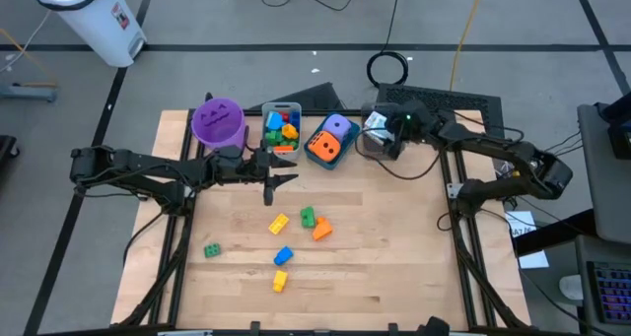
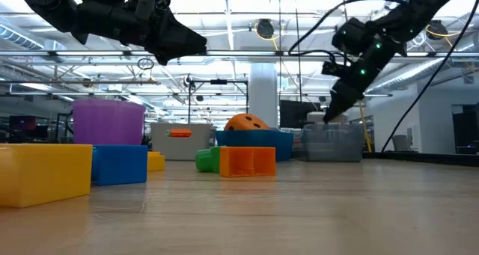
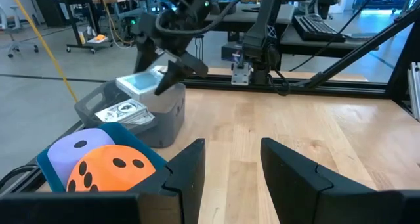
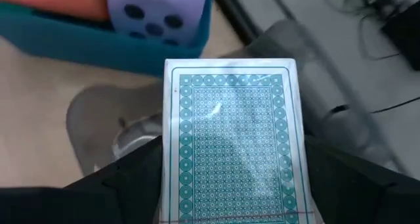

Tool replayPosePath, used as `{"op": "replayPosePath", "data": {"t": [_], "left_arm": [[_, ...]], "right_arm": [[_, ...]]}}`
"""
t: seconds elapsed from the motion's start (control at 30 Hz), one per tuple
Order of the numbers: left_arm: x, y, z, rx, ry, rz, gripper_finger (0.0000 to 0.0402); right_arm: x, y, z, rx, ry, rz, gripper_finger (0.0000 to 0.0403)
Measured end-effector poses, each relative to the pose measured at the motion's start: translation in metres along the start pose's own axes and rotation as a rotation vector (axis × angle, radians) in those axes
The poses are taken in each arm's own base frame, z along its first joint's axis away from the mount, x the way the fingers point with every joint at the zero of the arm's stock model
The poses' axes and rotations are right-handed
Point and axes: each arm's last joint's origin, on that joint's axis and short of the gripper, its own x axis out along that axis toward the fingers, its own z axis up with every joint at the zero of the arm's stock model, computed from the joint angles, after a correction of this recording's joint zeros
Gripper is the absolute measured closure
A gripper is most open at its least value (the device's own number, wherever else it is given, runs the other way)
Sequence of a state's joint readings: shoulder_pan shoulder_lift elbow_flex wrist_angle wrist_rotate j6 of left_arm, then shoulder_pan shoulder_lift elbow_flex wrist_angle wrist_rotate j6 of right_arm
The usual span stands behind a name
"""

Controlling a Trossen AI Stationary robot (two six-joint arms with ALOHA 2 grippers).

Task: Pick & Place Toys
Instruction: Put the blue and white deck of cards into the black bin, then put the orange game piece into the gray bin

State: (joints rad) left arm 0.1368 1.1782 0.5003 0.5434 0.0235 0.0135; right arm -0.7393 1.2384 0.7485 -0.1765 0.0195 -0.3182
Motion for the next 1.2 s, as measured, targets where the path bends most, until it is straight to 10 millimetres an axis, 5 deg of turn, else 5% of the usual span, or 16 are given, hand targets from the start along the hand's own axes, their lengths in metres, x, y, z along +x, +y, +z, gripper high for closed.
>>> {"op": "replayPosePath", "data": {"t": [0.3, 0.87, 1.03, 1.2], "left_arm": [[0.000, 0.000, 0.000, 0.000, 0.000, 0.001, 0.0249], [0.000, 0.000, 0.001, 0.012, -0.012, 0.001, 0.0249], [0.000, 0.000, 0.001, 0.019, -0.013, 0.000, 0.0249], [0.000, 0.000, 0.003, 0.039, -0.027, 0.000, 0.0249]], "right_arm": [[0.006, 0.002, -0.016, 0.029, 0.013, 0.015, 0.0076], [-0.018, 0.003, 0.003, 0.040, -0.162, 0.069, 0.0058], [-0.033, 0.016, 0.011, 0.021, -0.243, 0.109, 0.0058], [-0.050, 0.044, 0.025, 0.006, -0.388, 0.358, 0.0058]]}}
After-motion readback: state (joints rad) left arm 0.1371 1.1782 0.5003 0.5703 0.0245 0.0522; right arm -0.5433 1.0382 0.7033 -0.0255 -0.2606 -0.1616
